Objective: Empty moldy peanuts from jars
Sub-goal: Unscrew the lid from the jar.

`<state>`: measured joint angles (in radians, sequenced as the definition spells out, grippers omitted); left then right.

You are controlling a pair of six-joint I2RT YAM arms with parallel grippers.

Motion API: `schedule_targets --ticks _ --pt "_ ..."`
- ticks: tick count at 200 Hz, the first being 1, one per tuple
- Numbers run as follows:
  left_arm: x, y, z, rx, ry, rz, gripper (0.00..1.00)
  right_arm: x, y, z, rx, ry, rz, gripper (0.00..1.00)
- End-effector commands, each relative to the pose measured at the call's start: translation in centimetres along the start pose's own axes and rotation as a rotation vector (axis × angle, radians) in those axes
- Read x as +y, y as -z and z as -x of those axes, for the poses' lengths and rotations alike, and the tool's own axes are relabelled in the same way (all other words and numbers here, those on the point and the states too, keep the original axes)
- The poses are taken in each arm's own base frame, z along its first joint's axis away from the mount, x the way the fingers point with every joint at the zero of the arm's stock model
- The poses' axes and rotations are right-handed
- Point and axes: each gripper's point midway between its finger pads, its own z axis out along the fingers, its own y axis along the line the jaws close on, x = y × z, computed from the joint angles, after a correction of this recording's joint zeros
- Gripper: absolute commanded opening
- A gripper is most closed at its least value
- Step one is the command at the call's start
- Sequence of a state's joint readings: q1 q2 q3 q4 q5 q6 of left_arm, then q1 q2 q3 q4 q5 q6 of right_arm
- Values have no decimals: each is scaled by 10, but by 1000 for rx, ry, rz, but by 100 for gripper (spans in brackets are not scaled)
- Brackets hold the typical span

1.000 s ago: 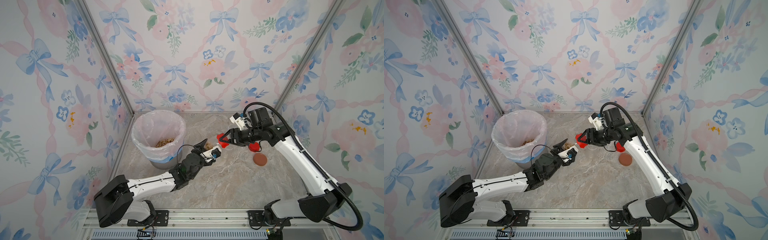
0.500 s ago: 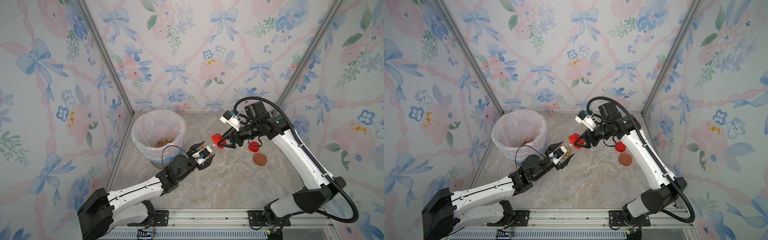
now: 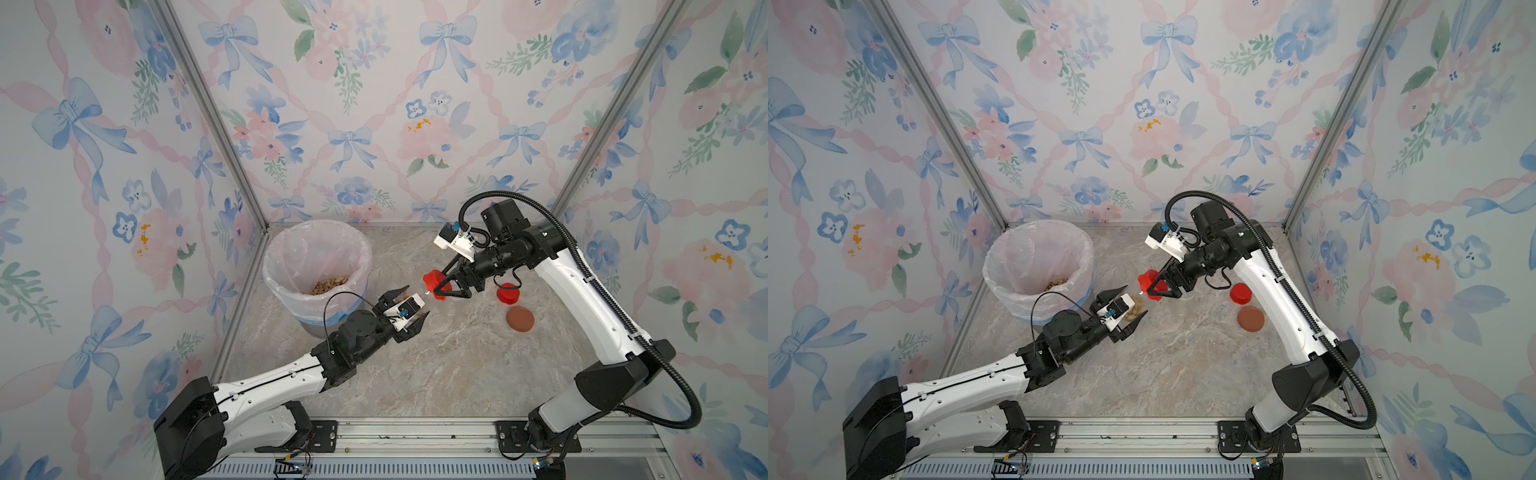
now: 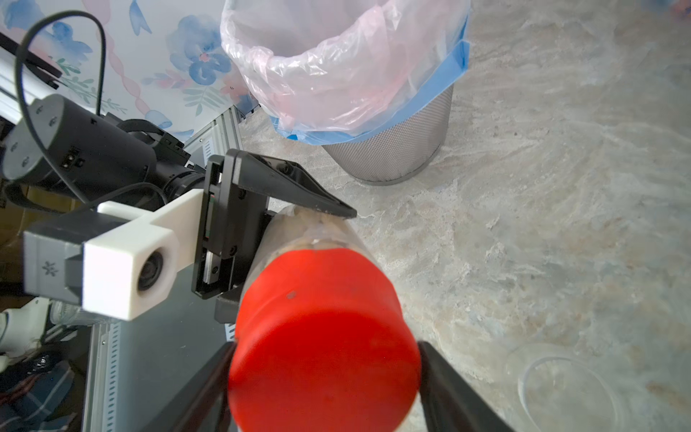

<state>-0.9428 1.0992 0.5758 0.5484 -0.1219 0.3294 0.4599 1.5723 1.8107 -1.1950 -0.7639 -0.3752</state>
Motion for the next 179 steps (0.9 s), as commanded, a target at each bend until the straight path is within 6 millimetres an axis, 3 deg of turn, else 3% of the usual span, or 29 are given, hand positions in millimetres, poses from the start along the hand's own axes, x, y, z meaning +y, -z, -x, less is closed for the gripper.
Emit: schedule_targets --ticks 1,18,57,117,148,162,179 --pt "-2 4 36 -132 -20 -33 25 -7 18 18 -134 13 -49 93" --pt "-2 3 33 -124 -23 -30 24 -2 30 24 -213 5 -29 100" --pt "1 2 34 -126 -22 -25 24 10 40 21 -295 11 15 97" --pt "7 2 32 -118 -26 -6 22 -5 63 17 -404 -48 -38 97" --pt "11 2 32 -112 -28 13 21 -31 81 25 -487 -136 -131 97" --pt "12 2 31 -107 -34 23 21 -51 95 31 -542 -245 -187 97" --pt "16 1 29 -96 -46 44 21 -62 110 37 -610 -385 -171 98"
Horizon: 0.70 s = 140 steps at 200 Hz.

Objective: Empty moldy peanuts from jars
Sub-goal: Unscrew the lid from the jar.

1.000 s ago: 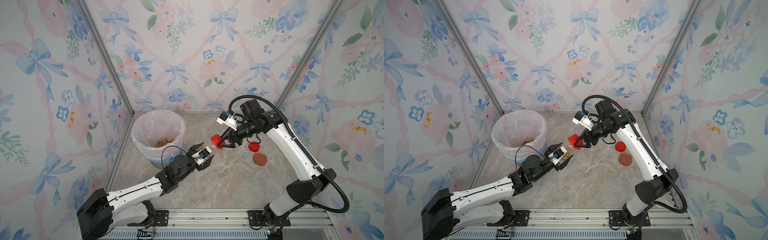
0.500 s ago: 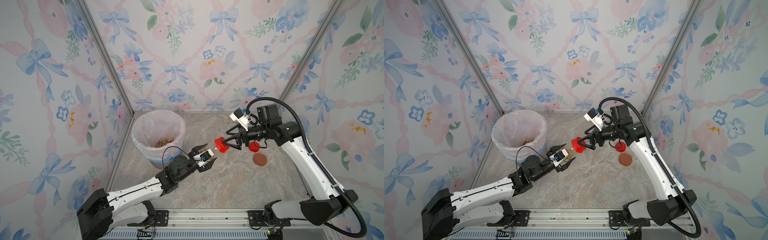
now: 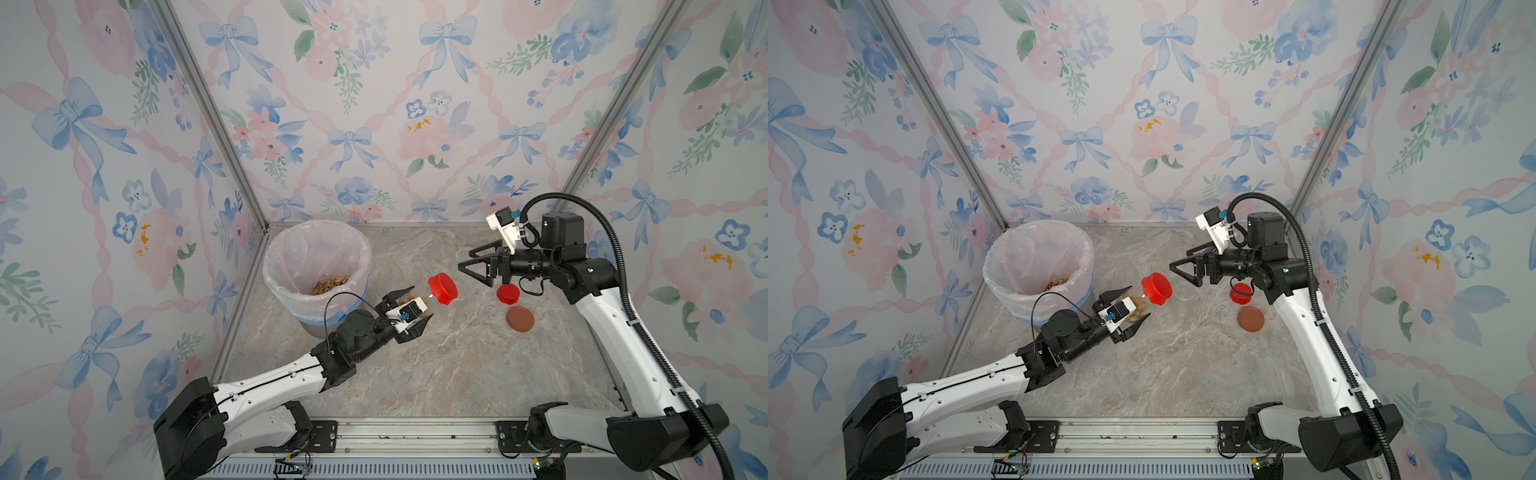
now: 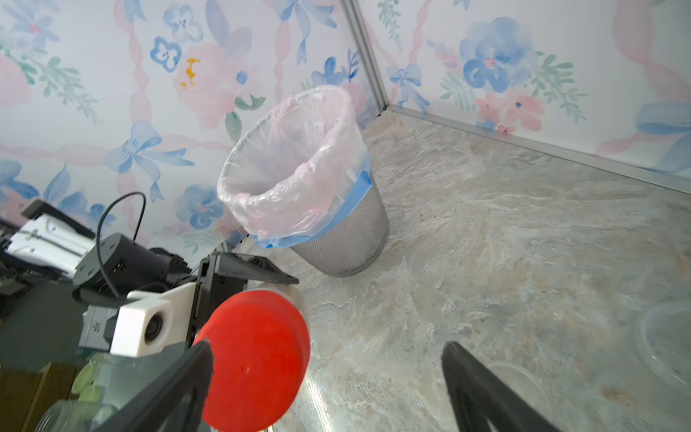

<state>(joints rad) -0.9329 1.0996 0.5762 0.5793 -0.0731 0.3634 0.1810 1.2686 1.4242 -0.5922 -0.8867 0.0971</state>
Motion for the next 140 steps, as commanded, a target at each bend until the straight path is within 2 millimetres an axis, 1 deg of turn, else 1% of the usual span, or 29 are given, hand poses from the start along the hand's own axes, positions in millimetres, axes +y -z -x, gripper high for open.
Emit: schedule_targets --ticks 1,11,27,33,37,45,52,58,73,95,111,119,140 --pt "18 0 19 -52 -18 68 21 -15 14 31 -126 -174 -50 98" --pt "21 0 18 -44 -28 84 21 -23 17 34 -144 -301 -69 98" --pt "28 -1 18 -28 -51 123 21 -37 19 23 -112 -539 -124 100" --pt "31 -1 16 -17 -65 140 21 -38 19 19 -104 -600 -131 98" --pt "32 -1 15 -13 -73 147 21 -43 19 16 -114 -633 -166 96" --pt "35 -1 14 -4 -91 160 21 -45 20 9 -115 -697 -189 94" --pt "36 -1 13 3 -101 170 21 -43 20 3 -105 -745 -194 90" --pt "37 -1 13 6 -107 174 21 -41 20 -2 -89 -782 -196 89" --pt "37 -1 12 11 -120 180 21 -30 21 -9 -44 -821 -207 88" --pt "38 -1 11 16 -122 184 21 -8 14 -16 40 -822 -206 88" --pt "37 -2 10 16 -127 176 20 -1 8 -20 76 -815 -219 89" --pt "36 -3 10 17 -130 176 20 3 3 -21 86 -813 -207 89" --pt "37 -2 12 14 -134 179 20 7 -12 -30 136 -806 -216 89"
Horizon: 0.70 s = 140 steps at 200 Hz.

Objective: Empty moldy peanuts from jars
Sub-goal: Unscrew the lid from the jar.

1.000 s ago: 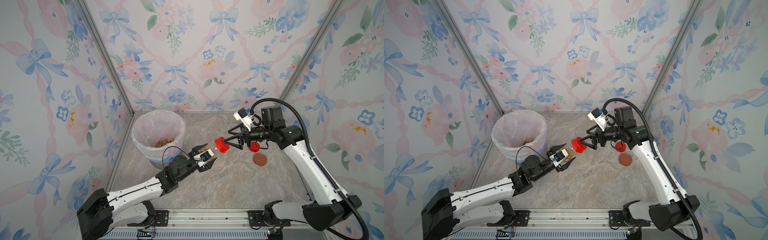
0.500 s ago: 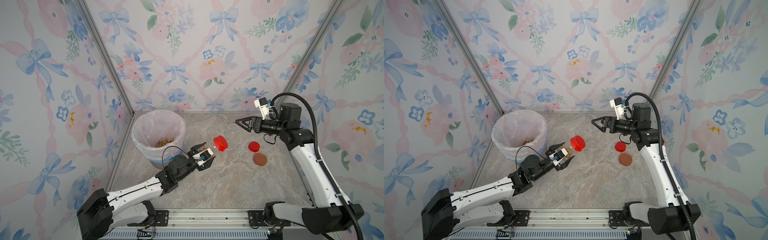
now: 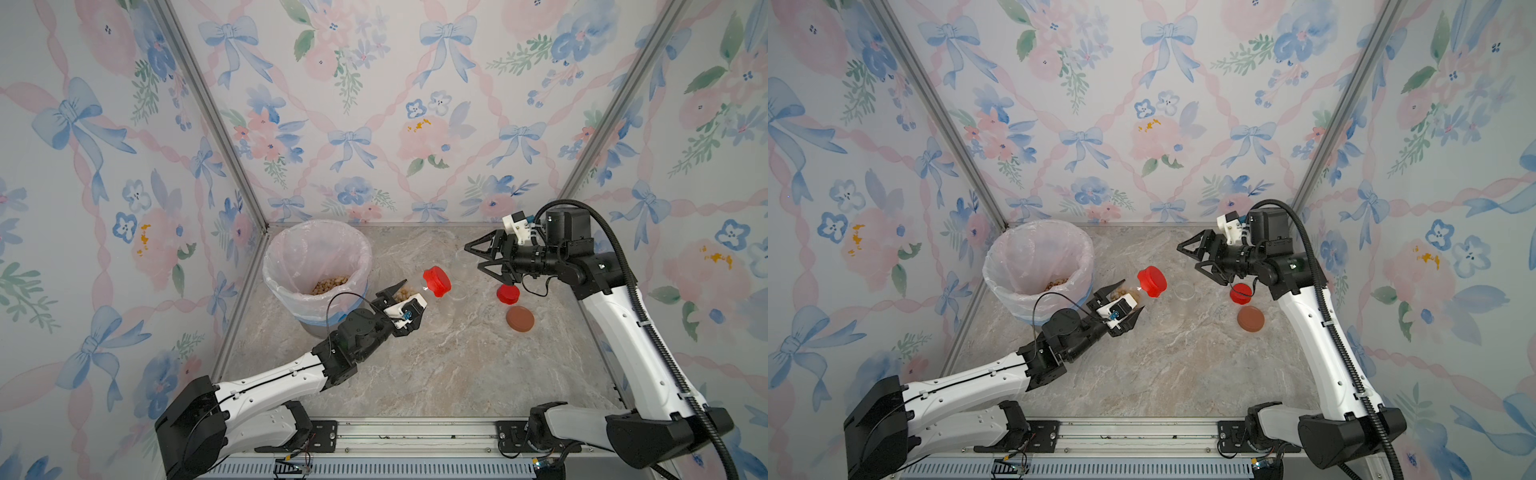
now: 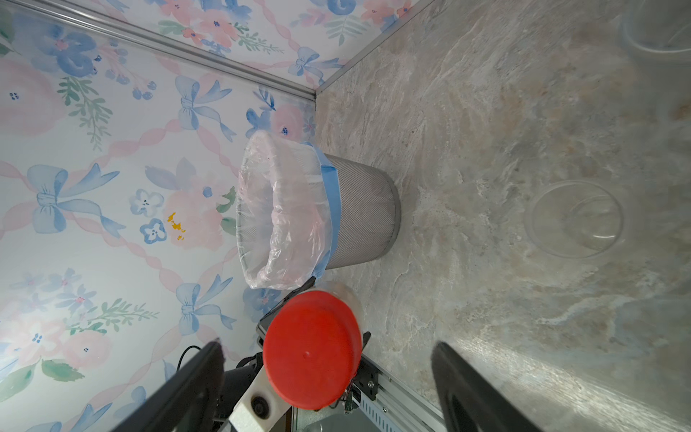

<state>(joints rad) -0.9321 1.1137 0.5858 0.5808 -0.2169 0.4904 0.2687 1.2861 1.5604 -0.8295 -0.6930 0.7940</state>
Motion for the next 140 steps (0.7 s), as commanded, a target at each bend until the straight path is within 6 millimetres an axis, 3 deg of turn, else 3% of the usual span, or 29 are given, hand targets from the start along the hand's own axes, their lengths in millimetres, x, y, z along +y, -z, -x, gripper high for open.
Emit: schedule_targets --ticks 1,59,84,140 --pt "17 -1 20 -53 -2 56 20 -12 -16 -14 62 -57 -77 89" --pt "13 -6 16 -41 -10 44 20 -1 -50 -44 187 -21 -85 90" --pt "11 -8 12 -27 -14 44 20 4 -54 -48 198 -6 -76 90" --pt "14 -10 12 -20 -46 57 20 -5 -64 -72 270 35 -121 86"
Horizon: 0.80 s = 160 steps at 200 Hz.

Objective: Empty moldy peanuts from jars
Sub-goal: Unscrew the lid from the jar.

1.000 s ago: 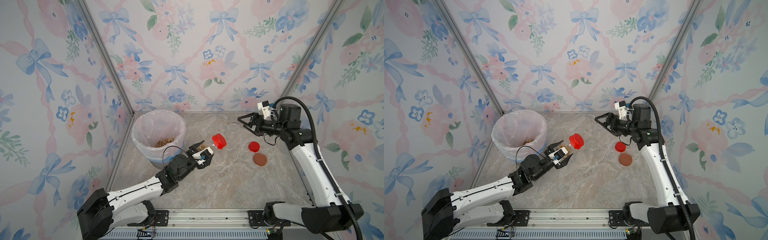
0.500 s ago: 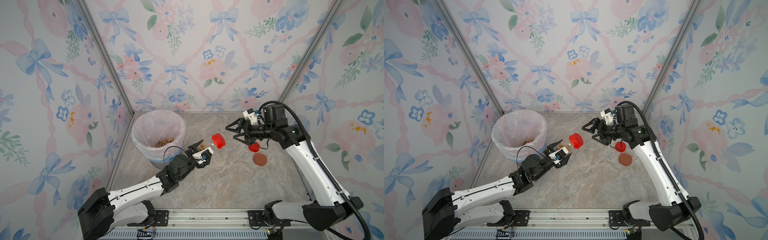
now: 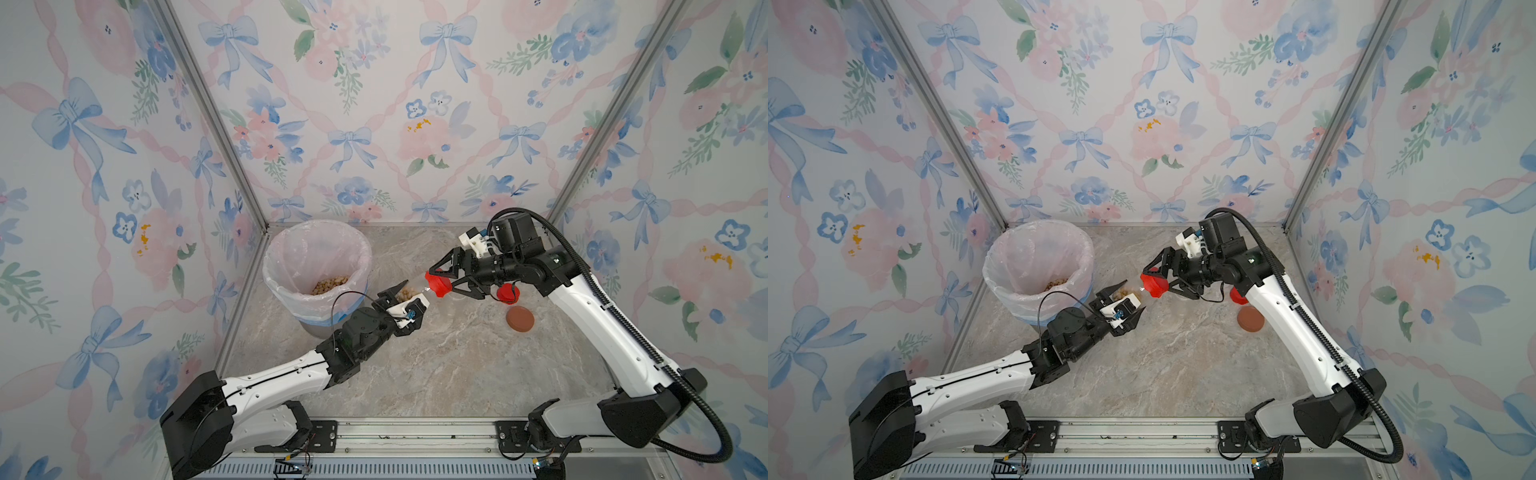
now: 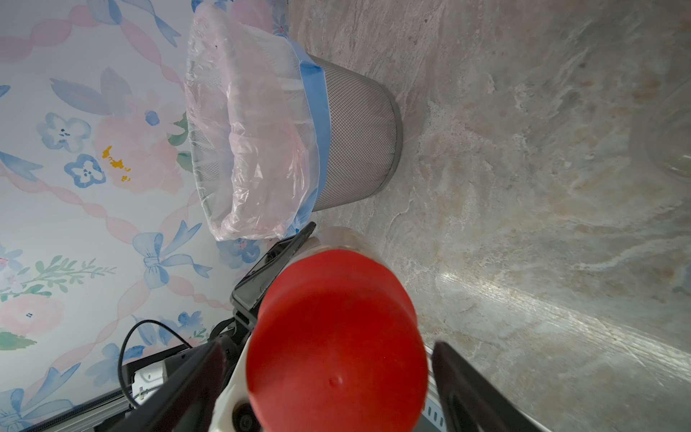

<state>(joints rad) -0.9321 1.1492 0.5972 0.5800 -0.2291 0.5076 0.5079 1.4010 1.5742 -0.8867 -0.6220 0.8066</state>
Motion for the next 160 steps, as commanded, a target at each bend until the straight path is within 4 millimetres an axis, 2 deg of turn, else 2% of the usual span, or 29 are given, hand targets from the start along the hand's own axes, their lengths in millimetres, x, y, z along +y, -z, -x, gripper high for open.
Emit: schedule_targets --ticks 1,15,30,39,57,99,140,160 --pt "18 -3 18 -45 -23 60 20 -4 -6 -11 39 18 -43 86" --pt "18 -2 20 -52 -25 57 20 -9 -7 -14 43 46 -83 82" --pt "19 -2 21 -53 -26 62 20 -10 -9 -16 62 80 -102 73" --pt "20 -2 22 -54 -24 64 20 -9 -6 -15 53 120 -123 68" --pt "18 1 24 -70 -10 51 20 -11 1 -9 31 236 -160 64" --pt "8 9 40 -150 73 -36 20 -4 -7 7 2 363 -18 63" --pt "-4 23 54 -244 148 -162 19 3 -14 -2 107 635 112 64" --pt "-5 24 57 -254 153 -172 19 7 -15 -16 184 788 190 64"
